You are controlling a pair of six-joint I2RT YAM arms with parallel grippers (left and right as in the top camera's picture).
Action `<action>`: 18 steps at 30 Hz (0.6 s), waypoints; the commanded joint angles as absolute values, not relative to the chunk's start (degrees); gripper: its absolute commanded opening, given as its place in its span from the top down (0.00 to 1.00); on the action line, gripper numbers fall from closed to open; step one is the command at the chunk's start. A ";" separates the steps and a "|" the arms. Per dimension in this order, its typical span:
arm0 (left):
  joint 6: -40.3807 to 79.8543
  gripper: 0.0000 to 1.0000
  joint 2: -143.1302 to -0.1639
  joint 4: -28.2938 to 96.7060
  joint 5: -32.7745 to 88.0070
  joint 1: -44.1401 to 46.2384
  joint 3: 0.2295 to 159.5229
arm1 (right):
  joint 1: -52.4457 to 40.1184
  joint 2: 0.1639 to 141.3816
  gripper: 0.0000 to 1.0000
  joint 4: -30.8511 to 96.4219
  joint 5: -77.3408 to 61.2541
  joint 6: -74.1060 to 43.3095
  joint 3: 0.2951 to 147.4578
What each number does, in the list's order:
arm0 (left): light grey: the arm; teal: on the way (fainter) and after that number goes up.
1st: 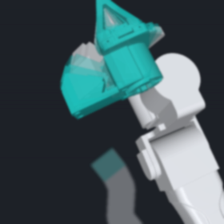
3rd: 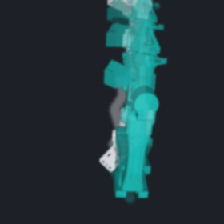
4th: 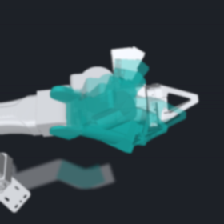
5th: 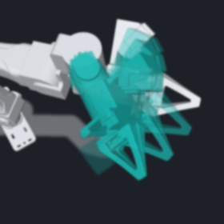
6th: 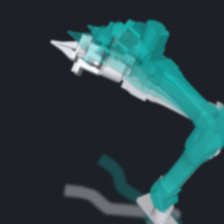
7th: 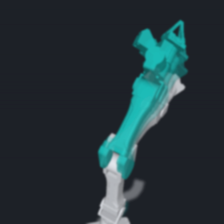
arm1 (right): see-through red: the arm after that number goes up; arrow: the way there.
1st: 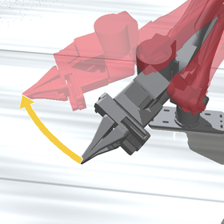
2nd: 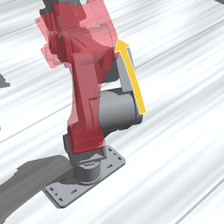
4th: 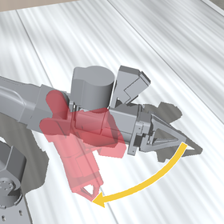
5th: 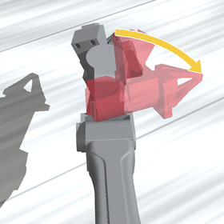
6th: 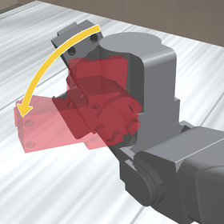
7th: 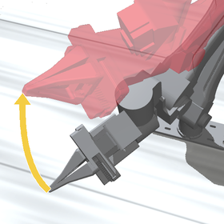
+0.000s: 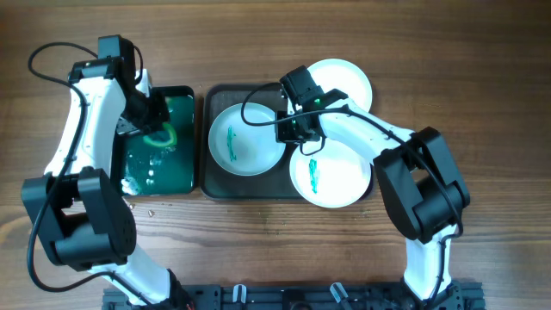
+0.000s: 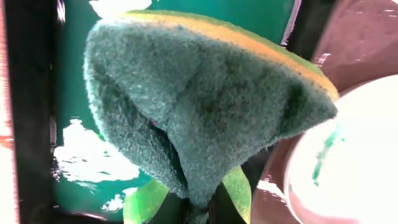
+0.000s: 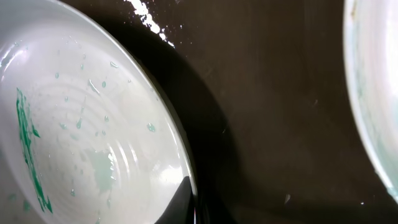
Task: Clean dirty plates on tray and stack at the side
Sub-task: 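Grasp the green sponge in the water tray with the left gripper, then move the sponge onto the left plate and scrub it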
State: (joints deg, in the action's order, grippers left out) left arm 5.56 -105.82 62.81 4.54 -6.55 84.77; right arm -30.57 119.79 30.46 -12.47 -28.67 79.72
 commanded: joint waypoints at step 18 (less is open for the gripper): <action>25.30 0.96 -116.73 58.57 9.02 14.68 85.34 | -30.20 121.51 0.96 32.14 -12.01 -28.49 80.14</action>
